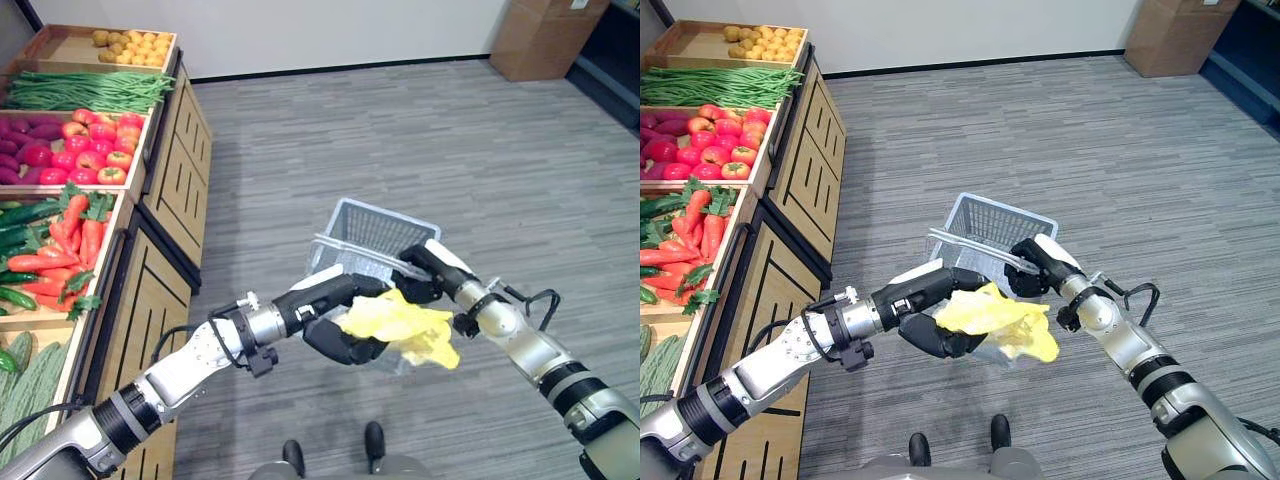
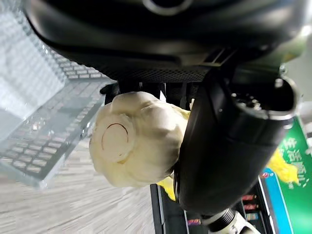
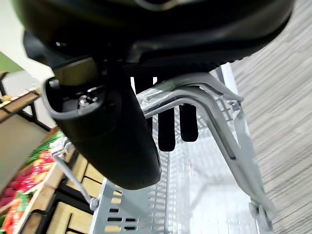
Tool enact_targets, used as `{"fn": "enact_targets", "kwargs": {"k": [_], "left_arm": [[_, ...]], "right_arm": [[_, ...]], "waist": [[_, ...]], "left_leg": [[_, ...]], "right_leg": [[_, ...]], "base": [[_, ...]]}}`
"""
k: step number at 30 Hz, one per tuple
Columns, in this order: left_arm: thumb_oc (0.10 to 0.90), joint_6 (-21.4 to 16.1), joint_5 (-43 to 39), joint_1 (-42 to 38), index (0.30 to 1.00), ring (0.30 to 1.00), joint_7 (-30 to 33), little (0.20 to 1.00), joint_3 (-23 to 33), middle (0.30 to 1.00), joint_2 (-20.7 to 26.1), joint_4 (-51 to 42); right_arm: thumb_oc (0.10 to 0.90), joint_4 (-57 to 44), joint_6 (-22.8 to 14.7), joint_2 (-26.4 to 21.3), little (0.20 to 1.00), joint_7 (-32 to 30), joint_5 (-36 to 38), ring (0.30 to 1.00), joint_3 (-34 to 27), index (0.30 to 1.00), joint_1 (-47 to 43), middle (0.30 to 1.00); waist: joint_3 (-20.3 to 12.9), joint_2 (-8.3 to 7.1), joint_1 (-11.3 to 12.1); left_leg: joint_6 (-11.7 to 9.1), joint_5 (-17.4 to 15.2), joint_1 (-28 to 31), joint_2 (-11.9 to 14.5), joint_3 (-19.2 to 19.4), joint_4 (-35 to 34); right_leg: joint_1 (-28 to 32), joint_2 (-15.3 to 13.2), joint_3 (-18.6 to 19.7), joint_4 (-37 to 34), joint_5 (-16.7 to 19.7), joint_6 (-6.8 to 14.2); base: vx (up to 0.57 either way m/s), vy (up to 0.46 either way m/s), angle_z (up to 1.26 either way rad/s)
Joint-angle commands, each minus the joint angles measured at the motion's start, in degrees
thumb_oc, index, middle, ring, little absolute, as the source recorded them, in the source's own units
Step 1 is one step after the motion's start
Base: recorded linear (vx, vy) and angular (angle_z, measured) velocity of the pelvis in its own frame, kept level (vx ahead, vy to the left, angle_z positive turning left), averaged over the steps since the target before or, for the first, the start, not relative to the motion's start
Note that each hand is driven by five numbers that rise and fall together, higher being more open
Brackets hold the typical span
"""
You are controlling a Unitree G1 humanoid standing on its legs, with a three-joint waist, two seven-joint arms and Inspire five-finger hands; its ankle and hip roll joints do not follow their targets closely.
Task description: Get the vegetables into the basket
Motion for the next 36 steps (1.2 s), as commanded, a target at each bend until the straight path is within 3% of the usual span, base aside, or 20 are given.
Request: {"fn": "enact_targets", "kwargs": {"k": [1,10,21,22,23,36], "left_arm": [[0.4,-6.36,2.31,-5.14,0.3,0.3,0.88,0.3,-0.55,0.3,-1.21,2.88],[0.4,-6.61,11.92,-2.95,0.3,0.3,4.75,0.3,1.9,0.3,-3.61,13.6],[0.4,-4.81,25.24,0.57,0.3,0.3,13.98,0.3,11.24,0.3,-12.06,27.73],[0.622,-4.82,25.28,0.58,0.61,0.61,14.01,0.61,11.23,0.61,-12.1,27.75],[0.9,-4.52,26.12,1.09,1.0,1.0,14.65,1.0,12.15,1.0,-12.79,27.99],[0.9,-4.23,27.8,3.29,1.0,1.0,16.75,1.0,14.55,1.0,-15.58,24.02]], "right_arm": [[0.4,-7.45,-7.43,-1.67,0.3,-0.99,7.0,0.3,-1.58,0.3,-9.66,0.3],[0.4,-13.68,-7.88,-2.9,0.3,1.43,10.06,0.3,-2.56,0.3,-7.57,0.3],[0.4,-20.67,-7.88,-2.73,0.3,4.96,13.05,0.3,-5.18,0.3,-2.5,0.3],[0.4,-20.7,-7.86,-2.75,0.3,4.96,13.05,0.3,-5.19,0.3,-2.47,0.3],[0.4,-21.14,-7.79,-2.46,0.3,5.2,13.14,0.3,-5.47,0.3,-1.8,0.3],[0.4,-18.18,-7.13,-0.46,0.3,4.08,9.68,0.3,-8.52,0.3,2.61,0.3]], "waist": [[-5.92,-3.53,0.43],[-6.34,-3.62,0.07],[-6.7,-4.11,-0.06],[-6.71,-4.09,-0.06],[-6.69,-4.16,-0.03],[-6.93,-4.52,0.31]], "left_leg": [[-4.57,-1.94,1.02,2.42,-1.16,-0.01],[-4.69,-2.19,1.49,2.45,-0.8,-0.01],[-4.66,-2.22,1.61,2.69,-0.79,-0.01],[-4.66,-2.22,1.61,2.69,-0.79,-0.01],[-4.65,-2.22,1.57,2.72,-0.81,-0.01],[-4.47,-2.32,1.42,2.78,-1.65,-0.01]], "right_leg": [[2.04,-5.44,2.5,0.17,-2.84,6.0],[2.27,-5.44,2.44,0.13,-2.97,5.99],[2.64,-5.39,2.16,0.05,-3.22,5.71],[2.64,-5.39,2.15,0.05,-3.22,5.71],[2.62,-5.37,2.14,0.04,-3.25,5.69],[3.08,-5.42,1.46,0.0,-3.5,5.44]], "base": [[0.0,0.0,0.0],[0.0,0.0,0.0],[0.0,0.0,0.0],[0.0,0.0,0.0],[0.0,0.0,0.0],[0.0,0.0,0.0]]}}
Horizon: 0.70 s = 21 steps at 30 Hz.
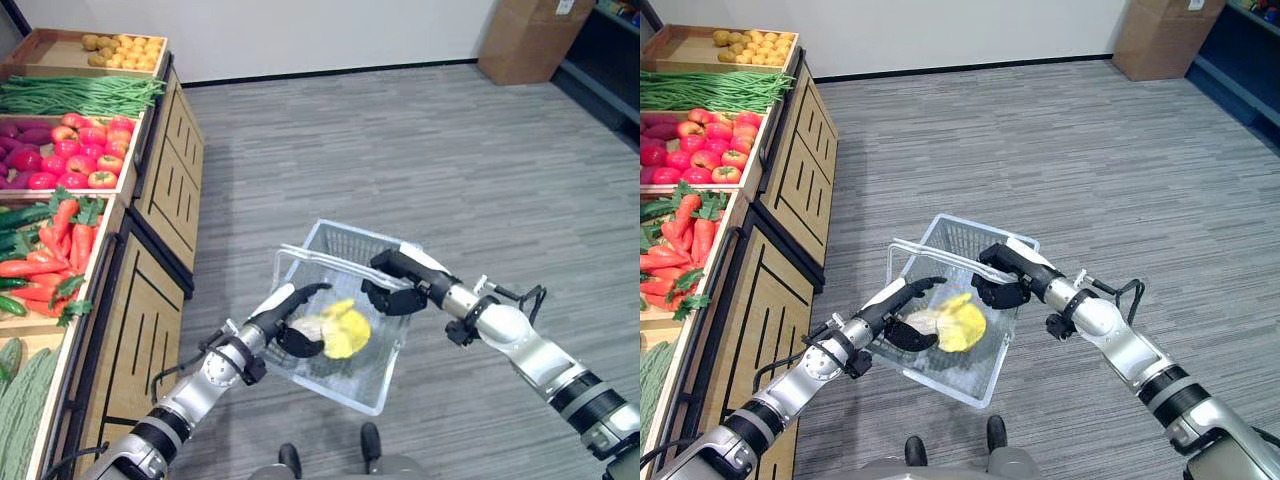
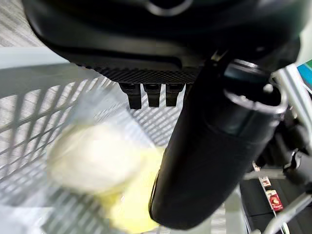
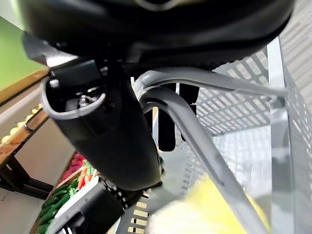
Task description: Get the vegetables into the basket
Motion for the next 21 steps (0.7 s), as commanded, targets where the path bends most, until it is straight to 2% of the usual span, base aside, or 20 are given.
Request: {"fn": "enact_targets", "kwargs": {"k": [1,5,7,8,11,12,13,15,18,21], "left_arm": [[0.9,-4.33,-1.02,-3.62,1.0,1.0,2.74,1.0,1.84,1.0,0.47,-4.62],[0.9,-4.4,-3.0,-3.14,1.0,1.0,2.41,1.0,2.09,1.0,0.73,-7.83],[0.9,-4.89,-8.6,-2.44,1.0,1.0,0.3,1.0,2.39,1.0,1.89,-13.03],[0.9,-4.87,-8.61,-2.43,1.0,1.0,0.29,1.0,2.4,1.0,1.9,-13.05],[0.9,-4.94,-21.71,-1.7,1.0,1.0,-7.52,1.0,0.62,1.0,6.19,-23.12],[0.9,-4.83,-21.91,-1.64,1.0,1.0,-7.65,1.0,0.71,1.0,6.37,-23.29],[0.9,-4.78,-25.69,-1.58,1.0,1.0,-9.33,1.0,0.32,1.0,7.78,-25.96],[0.9,-3.72,-35.45,0.39,1.0,1.0,-13.87,1.0,-0.36,1.0,12.64,-32.21],[0.9,-3.37,-39.92,2.98,1.0,1.0,-15.32,1.0,0.31,1.0,15.75,-34.56],[0.9,-3.71,-40.15,6.08,1.0,1.0,-14.7,1.0,2.75,1.0,16.59,-35.11]], "right_arm": [[0.4,-3.61,-7.11,3.38,0.3,-3.86,3.02,0.3,-8.41,0.3,-3.67,0.3],[0.4,-1.85,-6.89,4.16,0.3,-5.0,0.58,0.3,-9.11,0.3,-2.84,0.3],[0.4,1.14,-6.54,5.04,0.3,-6.87,-2.02,0.3,-10.02,0.3,-2.15,0.3],[0.4,1.14,-6.54,5.05,0.3,-6.87,-2.02,0.3,-10.01,0.3,-2.16,0.3],[0.4,5.62,-6.08,6.48,0.3,-8.85,-4.17,0.3,-11.2,0.3,-1.66,0.3],[0.4,5.68,-6.12,6.56,0.3,-8.87,-4.19,0.3,-11.2,0.3,-1.69,0.3],[0.4,6.78,-6.19,6.79,0.3,-9.28,-4.87,0.3,-11.12,0.3,-1.68,0.3],[0.4,11.91,-5.83,7.95,0.3,-10.66,-7.8,0.3,-10.65,0.3,-1.37,0.3],[0.4,15.47,-5.62,8.84,0.3,-11.89,-8.99,0.3,-10.85,0.3,-0.73,0.3],[0.4,17.46,-5.58,9.1,0.3,-12.53,-10.76,0.3,-11.12,0.3,0.24,0.3]], "waist": [[-6.39,-3.52,0.94],[-6.39,-3.56,1.12],[-6.42,-3.44,1.26],[-6.42,-3.45,1.25],[-6.52,-2.87,1.65],[-6.51,-2.94,1.65],[-6.55,-2.83,1.7],[-6.54,-2.57,2.05],[-6.37,-2.4,2.37],[-6.24,-2.47,2.59]], "left_leg": [[-4.43,-2.34,1.25,2.41,-1.89,0.01],[-4.42,-2.31,1.08,2.46,-2.27,0.01],[-4.4,-2.3,1.08,2.43,-2.55,0.01],[-4.4,-2.3,1.08,2.43,-2.55,0.01],[-4.29,-2.31,1.17,2.34,-3.04,0.01],[-4.3,-2.31,1.18,2.34,-3.03,0.01],[-4.31,-2.28,1.22,2.31,-3.08,0.01],[-4.32,-2.09,1.16,2.24,-3.36,0.01],[-4.36,-1.95,1.25,2.23,-3.45,0.01],[-4.35,-1.85,1.23,2.21,-3.58,0.01]], "right_leg": [[3.0,-5.74,1.34,0.01,-3.78,5.61],[3.19,-5.82,0.92,0.0,-3.82,5.62],[3.31,-5.8,0.7,-0.03,-3.82,5.56],[3.31,-5.8,0.7,-0.03,-3.83,5.57],[3.52,-5.82,0.41,-0.03,-3.82,5.51],[3.53,-5.81,0.42,-0.03,-3.83,5.51],[3.58,-5.8,0.37,-0.03,-3.8,5.48],[3.63,-5.74,0.32,0.0,-3.75,5.35],[3.62,-5.76,0.23,0.08,-3.65,5.21],[3.53,-5.76,0.31,0.17,-3.64,5.12]], "base": [[-0.01,-0.008,0.07],[0.0,-0.005,0.04],[0.0,-0.005,0.02],[-0.01,-0.004,0.03],[0.0,0.002,0.04],[0.0,0.0,0.0],[0.0,0.0,0.0],[-0.01,0.008,0.04],[-0.01,0.005,0.05],[0.0,0.0,0.0]]}}
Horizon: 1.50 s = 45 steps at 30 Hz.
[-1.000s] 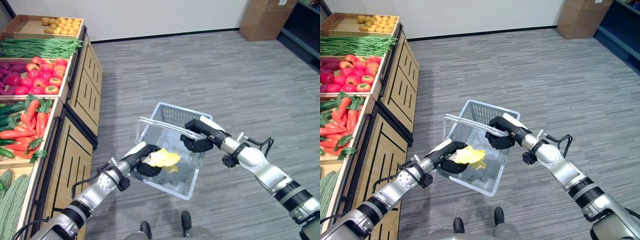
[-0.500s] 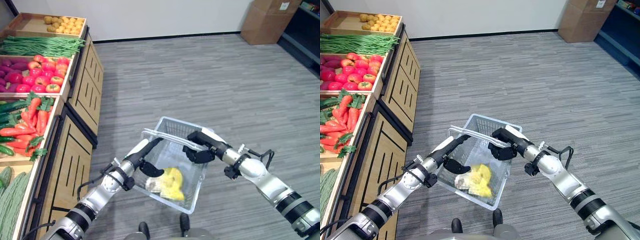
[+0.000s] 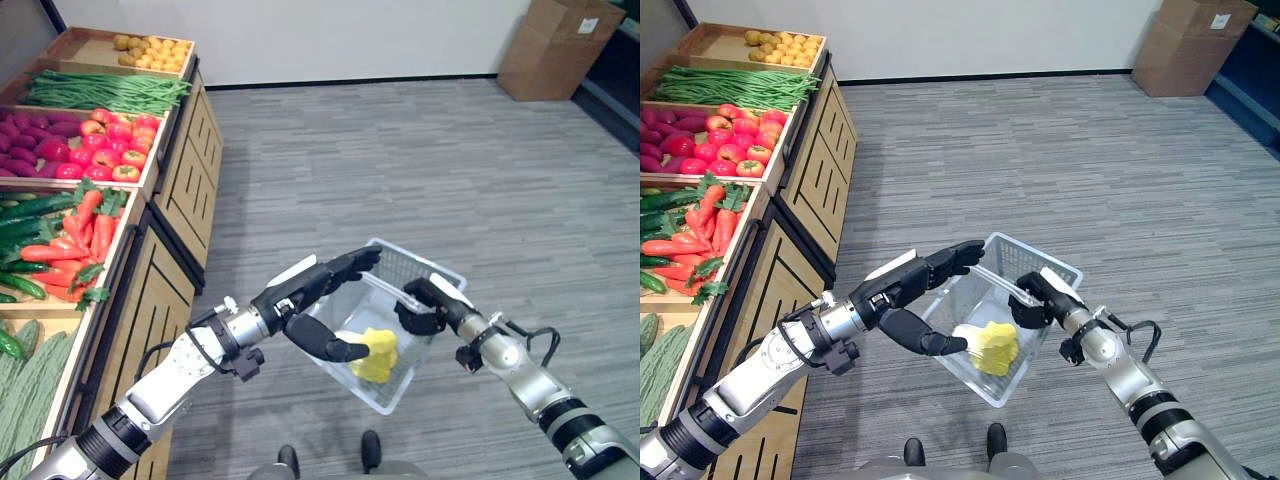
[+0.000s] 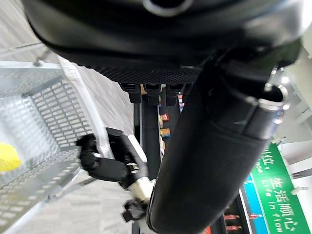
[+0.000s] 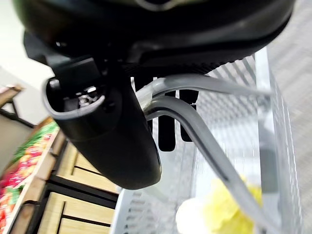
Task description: Get the vegetables into the basket
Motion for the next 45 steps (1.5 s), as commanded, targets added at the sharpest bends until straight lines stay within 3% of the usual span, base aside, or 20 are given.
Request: {"fn": "enact_targets", "kwargs": {"k": [1,3,4,7,8,9,10,12,16,18,27,35,38,41,43,45], "left_arm": [[0.9,-5.15,-3.6,3.71,1.0,1.0,1.28,1.0,4.72,1.0,-0.73,-0.39],[0.9,-4.97,0.95,12.54,1.0,1.0,4.98,1.0,10.95,1.0,-4.2,4.36],[0.9,-4.96,0.95,12.56,1.0,1.0,4.98,1.0,10.97,1.0,-4.2,4.35],[0.9,-5.02,17.56,19.78,1.0,1.0,10.32,1.0,17.45,1.0,-7.51,15.93],[0.9,-5.2,17.9,19.65,1.0,1.0,10.56,1.0,17.22,1.0,-7.65,16.17],[0.9,-5.71,28.96,20.4,1.0,1.0,12.79,1.0,17.26,1.0,-7.96,23.32],[0.9,-6.02,29.32,20.08,1.0,1.0,13.1,1.0,16.9,1.0,-8.24,23.84],[0.9,-3.89,36.74,20.64,1.0,1.0,15.98,1.0,18.92,1.0,-12.62,35.19],[0.9,-2.92,47.38,19.91,1.0,1.0,17.85,1.0,18.06,1.0,-14.73,44.55],[0.9,-1.04,52.47,17.68,1.0,1.0,20.79,1.0,17.43,1.0,-18.43,57.15],[0.9,3.72,52.17,13.14,1.0,1.0,25.06,1.0,21.8,1.0,-28.11,81.59],[0.9,4.07,45.34,11.9,1.0,1.0,25.61,1.0,24.83,1.0,-30.01,81.37],[0.9,4.21,44.39,11.29,1.0,1.0,25.96,1.0,24.39,1.0,-30.06,80.94],[0.9,4.86,47.04,10.03,1.0,1.0,27.25,1.0,22.56,1.0,-28.99,79.46],[0.9,4.94,47.46,9.73,1.0,1.0,27.49,1.0,22.27,1.0,-28.96,79.56],[0.9,5.31,47.83,9.74,1.0,1.0,27.57,1.0,22.07,1.0,-29.1,79.78]], "right_arm": [[0.4,-2.14,-5.81,-0.25,0.3,-5.84,-2.14,0.3,-6.01,0.3,-3.89,0.3],[0.4,-2.34,-5.92,-0.63,0.3,-7.11,-4.78,0.3,-8.83,0.3,-0.04,0.3],[0.4,-2.34,-5.92,-0.63,0.3,-7.12,-4.78,0.3,-8.82,0.3,-0.03,0.3],[0.4,-2.9,-6.29,1.36,0.3,-7.62,-4.14,0.3,-14.67,0.3,6.19,0.3],[0.4,-2.96,-6.28,1.34,0.3,-7.58,-4.13,0.3,-14.75,0.3,6.3,0.3],[0.4,-1.95,-6.72,2.37,0.3,-7.45,-2.54,0.3,-16.57,0.3,7.84,0.3],[0.4,-1.97,-6.74,2.27,0.3,-7.43,-2.53,0.3,-16.67,0.3,7.94,0.3],[0.4,-2.95,-7.07,2.78,0.3,-7.76,-2.1,0.3,-18.75,0.3,10.0,0.3],[0.4,-3.41,-7.23,3.27,0.3,-8.15,-0.84,0.3,-21.04,0.3,11.67,0.3],[0.4,-3.37,-7.75,4.31,0.3,-8.4,0.72,0.3,-22.0,0.3,12.92,0.3],[0.4,-5.69,-7.95,5.11,0.3,-8.74,-0.36,0.3,-22.81,0.3,16.87,0.3],[0.4,-6.81,-7.41,4.99,0.3,-9.42,-0.53,0.3,-23.94,0.3,17.72,0.3],[0.4,-6.1,-7.05,5.19,0.3,-9.82,-0.54,0.3,-24.49,0.3,17.9,0.3],[0.4,-6.4,-6.69,5.15,0.3,-10.59,-0.71,0.3,-23.81,0.3,16.4,0.3],[0.4,-6.81,-6.71,5.02,0.3,-10.82,-1.02,0.3,-23.69,0.3,16.04,0.3],[0.4,-6.55,-6.68,4.77,0.3,-10.93,-1.53,0.3,-23.26,0.3,15.84,0.3]], "waist": [[-5.77,-2.69,1.25],[-5.56,-2.66,1.76],[-5.58,-2.66,1.74],[-5.48,-2.74,2.2],[-5.5,-2.75,2.18],[-5.56,-2.95,2.38],[-5.59,-2.87,2.41],[-5.66,-2.92,2.42],[-5.7,-2.73,2.24],[-5.76,-2.77,1.8],[-5.35,-2.87,0.73],[-2.67,-3.92,1.0],[-1.7,-3.8,0.72],[1.38,-2.92,0.51],[2.21,-2.6,0.27],[2.82,-1.98,0.14]], "left_leg": [[-4.14,-2.02,0.81,2.19,-2.11,0.02],[-4.0,-1.85,0.69,2.15,-2.66,0.02],[-3.99,-1.85,0.68,2.15,-2.68,0.02],[-3.8,-1.67,0.42,2.04,-3.56,0.02],[-3.8,-1.67,0.41,2.01,-3.65,0.02],[-3.69,-1.73,0.27,1.92,-3.96,0.02],[-3.68,-1.74,0.25,1.89,-4.01,0.02],[-3.59,-1.66,0.06,1.8,-4.24,0.02],[-3.52,-1.73,-0.09,1.78,-4.25,0.02],[-3.46,-1.8,-0.16,1.72,-3.94,0.02],[-3.2,-2.24,0.17,1.45,-2.86,0.02],[-1.52,-5.57,-3.86,-0.37,-2.54,7.21],[-0.16,-6.29,-4.32,-1.45,-3.4,7.25],[2.41,-7.5,-3.08,-2.78,-4.36,7.43],[2.84,-7.72,-2.21,-2.94,-4.38,7.11],[3.24,-8.48,0.27,-3.23,-4.18,6.21]], "right_leg": [[2.38,-5.65,1.65,0.19,-3.5,5.16],[2.47,-5.67,1.26,0.26,-3.68,4.98],[2.47,-5.67,1.24,0.26,-3.69,4.98],[2.91,-5.82,0.44,0.31,-3.99,4.87],[2.96,-5.86,0.34,0.3,-4.03,4.88],[3.08,-5.96,0.12,0.31,-4.17,4.96],[3.1,-5.99,0.06,0.3,-4.2,4.97],[3.0,-6.09,-0.33,0.45,-4.15,4.89],[2.78,-6.14,-0.6,0.67,-4.25,4.93],[2.37,-6.05,-0.35,0.98,-4.3,4.91],[1.46,-6.23,0.43,2.38,-4.71,4.85],[-1.43,-8.41,1.36,7.74,-4.58,5.9],[-4.2,-8.92,2.32,13.38,-3.13,6.73],[-11.57,-9.36,2.94,28.97,3.53,6.25],[-13.33,-8.98,3.25,32.57,3.74,5.92],[-16.12,-7.44,1.04,35.19,1.34,5.31]], "base": [[0.0,0.0,0.0],[0.0,0.0,0.0],[0.0,-0.005,0.05],[0.01,-0.007,0.17],[0.01,-0.006,0.12],[0.01,-0.005,0.15],[0.0,-0.001,0.15],[-0.01,0.004,0.09],[0.0,0.005,0.05],[-0.01,0.007,0.03],[0.01,0.021,-0.03],[-0.01,0.092,-0.08],[0.01,0.16,0.03],[0.01,0.214,0.04],[0.05,0.122,0.03],[0.2,0.124,0.13]]}}
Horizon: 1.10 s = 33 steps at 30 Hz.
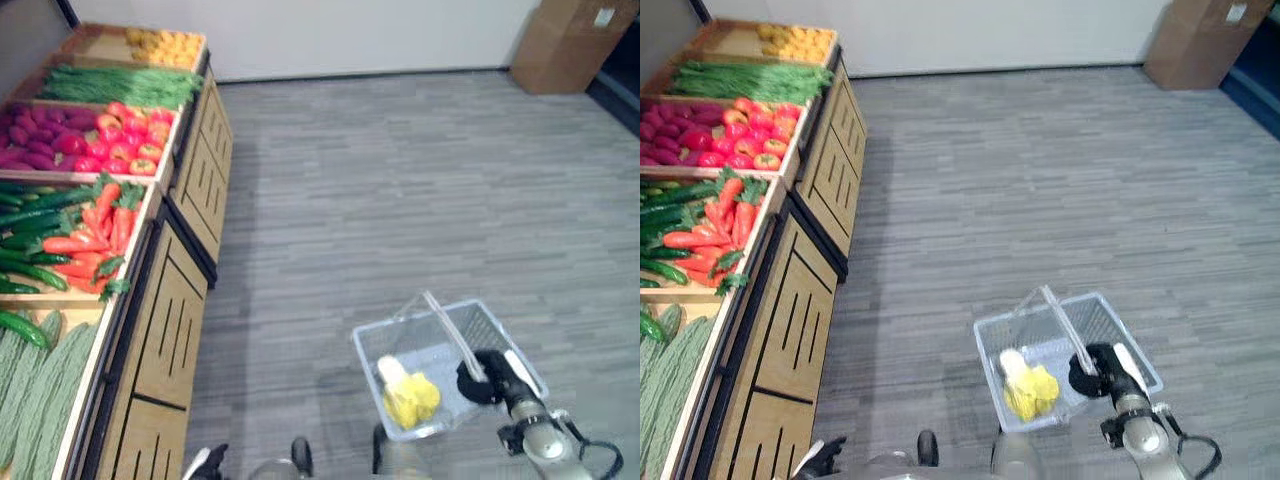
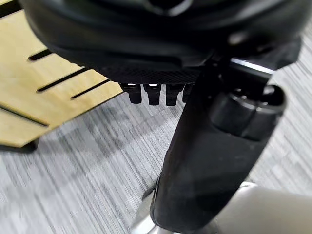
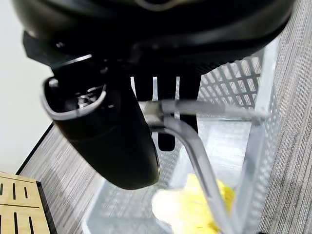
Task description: Get the vegetables into the basket
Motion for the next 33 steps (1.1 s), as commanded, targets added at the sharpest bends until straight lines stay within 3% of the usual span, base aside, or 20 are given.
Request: {"fn": "enact_targets", "kwargs": {"k": [1,4,8,13,15,16,17,19,20,21,23,24,25,27,28,33], "left_arm": [[0.9,-0.32,0.06,-0.63,1.0,1.0,2.53,1.0,1.78,1.0,2.48,-0.16],[0.9,-0.42,-0.92,-1.23,1.0,1.0,2.47,1.0,2.04,1.0,2.12,0.13],[0.9,-0.5,-0.92,-1.22,1.0,1.0,2.44,1.0,1.66,1.0,1.42,0.0],[0.9,0.17,-2.23,-0.61,1.0,1.0,2.64,1.0,3.01,1.0,0.07,1.86],[0.9,0.22,-4.83,-1.03,1.0,1.0,2.71,1.0,4.48,1.0,-0.88,2.38],[0.9,0.29,-6.1,-1.4,1.0,1.0,2.83,1.0,4.95,1.0,-0.89,1.9],[0.9,0.31,-6.12,-1.41,1.0,1.0,2.82,1.0,4.92,1.0,-0.88,1.88],[0.9,0.32,-8.42,-2.18,1.0,1.0,2.75,1.0,5.11,1.0,-1.12,0.96],[0.9,0.27,-8.72,-2.73,1.0,1.0,3.21,1.0,4.83,1.0,-0.99,0.01],[0.9,0.29,-8.51,-2.9,1.0,1.0,3.35,1.0,4.44,1.0,-1.05,-0.37],[0.9,0.24,-8.27,-3.1,1.0,1.0,3.46,1.0,4.11,1.0,-1.01,-0.23],[0.9,0.11,-7.96,-2.91,1.0,1.0,3.53,1.0,3.71,1.0,-0.81,-0.87],[0.9,0.01,-7.39,-2.65,1.0,1.0,4.0,1.0,3.02,1.0,-0.85,-1.66],[0.9,-0.1,-6.81,-2.54,1.0,1.0,4.32,1.0,2.87,1.0,-0.83,-1.33],[0.9,-0.06,-5.72,-2.22,1.0,1.0,4.72,1.0,2.61,1.0,-0.81,-0.77],[0.9,0.3,-3.95,-1.47,1.0,1.0,4.63,1.0,2.79,1.0,-0.49,1.49]], "right_arm": [[0.4,-8.94,-6.5,-1.93,0.3,-2.45,1.0,0.3,-2.91,0.3,-5.15,0.3],[0.4,-8.71,-6.54,-2.2,0.3,-3.23,1.47,0.3,-2.83,0.3,-5.49,0.3],[0.4,-9.12,-6.44,-2.6,0.3,-3.17,1.26,0.3,-2.99,0.3,-4.65,0.3],[0.4,-9.75,-6.57,-3.74,0.3,-2.58,1.74,0.3,-3.97,0.3,-3.2,0.3],[0.4,-10.92,-6.91,-4.95,0.3,-2.45,2.52,0.3,-5.8,0.3,-1.62,0.3],[0.4,-11.32,-6.92,-5.46,0.3,-2.43,2.63,0.3,-6.39,0.3,-1.04,0.3],[0.4,-11.35,-6.91,-5.46,0.3,-2.41,2.64,0.3,-6.44,0.3,-1.01,0.3],[0.4,-10.86,-6.58,-5.67,0.3,-2.81,2.89,0.3,-7.35,0.3,0.06,0.3],[0.4,-10.51,-6.36,-5.52,0.3,-3.31,3.17,0.3,-8.67,0.3,1.44,0.3],[0.4,-10.3,-6.24,-5.27,0.3,-3.69,3.29,0.3,-9.53,0.3,2.53,0.3],[0.4,-9.82,-6.23,-4.98,0.3,-3.96,3.48,0.3,-9.82,0.3,2.72,0.3],[0.4,-9.99,-6.24,-5.02,0.3,-4.11,3.22,0.3,-10.24,0.3,3.27,0.3],[0.4,-9.34,-6.51,-4.94,0.3,-4.73,2.96,0.3,-10.21,0.3,2.9,0.3],[0.4,-8.69,-6.71,-4.64,0.3,-4.96,2.71,0.3,-9.86,0.3,2.82,0.3],[0.4,-8.3,-6.8,-4.58,0.3,-5.07,2.17,0.3,-9.25,0.3,2.42,0.3],[0.4,-8.97,-6.47,-3.84,0.3,-4.18,1.15,0.3,-8.5,0.3,2.38,0.3]], "waist": [[0.35,-0.94,0.0],[0.85,-1.44,-0.69],[0.55,-1.08,-1.94],[-0.97,-0.21,-1.83],[-0.48,-0.33,-1.65],[-0.13,-1.05,-1.42],[-0.15,-0.98,-1.55],[1.09,-1.63,-1.12],[1.91,-2.64,-0.93],[2.26,-2.68,-0.79],[2.19,-3.06,-0.66],[2.19,-2.89,-0.55],[1.97,-1.91,0.13],[1.85,-1.46,0.49],[1.17,-0.98,1.24],[-1.1,-1.18,1.77]], "left_leg": [[-2.31,-6.5,5.47,0.87,-2.52,2.99],[-3.08,-7.61,7.88,-0.44,-4.18,1.37],[-4.47,-9.35,10.62,0.37,-7.02,1.72],[-6.55,-8.75,9.75,2.62,-8.01,7.18],[-10.29,-3.15,3.91,4.12,-7.42,20.98],[-11.17,-0.16,1.43,4.19,-7.75,26.15],[-11.21,-0.33,1.11,4.27,-7.93,26.61],[-11.97,3.51,-3.13,5.13,-7.68,33.36],[-11.17,4.74,-7.95,7.13,-4.65,34.11],[-10.6,3.75,-10.56,8.98,-2.97,32.37],[-10.32,3.54,-12.38,9.29,-2.52,30.76],[-9.98,3.03,-13.7,9.52,-2.29,27.38],[-9.45,3.41,-15.3,10.13,-3.15,17.54],[-9.85,5.99,-14.56,10.3,-3.6,11.76],[-10.67,10.23,-15.02,11.51,-4.02,4.94],[-9.69,9.51,-12.78,9.96,-2.63,2.83]], "right_leg": [[0.5,-0.45,-1.45,-2.71,5.72,2.22],[-1.3,0.1,-4.07,-13.61,7.12,2.83],[-0.03,2.85,-1.15,-17.0,6.44,2.71],[1.95,4.77,-3.6,-16.11,2.96,0.11],[5.26,5.51,-5.17,-15.97,0.53,-2.28],[6.33,5.22,-5.4,-16.27,0.05,-3.13],[6.27,5.24,-5.58,-16.23,0.03,-3.17],[8.65,4.89,-6.36,-16.63,-1.53,-4.48],[11.1,3.97,-7.09,-17.66,-2.22,-5.04],[12.9,3.88,-7.64,-18.28,-3.22,-5.18],[13.82,3.63,-7.58,-19.04,-3.63,-5.1],[14.73,3.62,-7.64,-19.41,-4.6,-4.95],[16.25,3.99,-7.4,-19.44,-6.14,-4.5],[17.4,4.37,-7.02,-19.41,-6.94,-4.38],[19.59,4.82,-6.24,-19.76,-7.77,-3.92],[22.87,3.87,-3.93,-19.74,-9.09,-2.53]], "base": [[0.3,0.083,-0.1],[0.26,-0.036,-0.09],[0.3,-0.107,0.52],[0.25,-0.156,0.53],[0.31,-0.263,0.4],[0.13,-0.161,0.39],[0.13,-0.145,0.15],[0.17,-0.195,0.07],[0.27,-0.231,0.17],[0.23,-0.163,0.37],[0.18,-0.029,0.71],[0.39,0.08,0.55],[0.45,0.148,0.3],[0.4,0.13,0.0],[0.3,0.077,-0.36],[0.44,0.186,-0.41]]}}
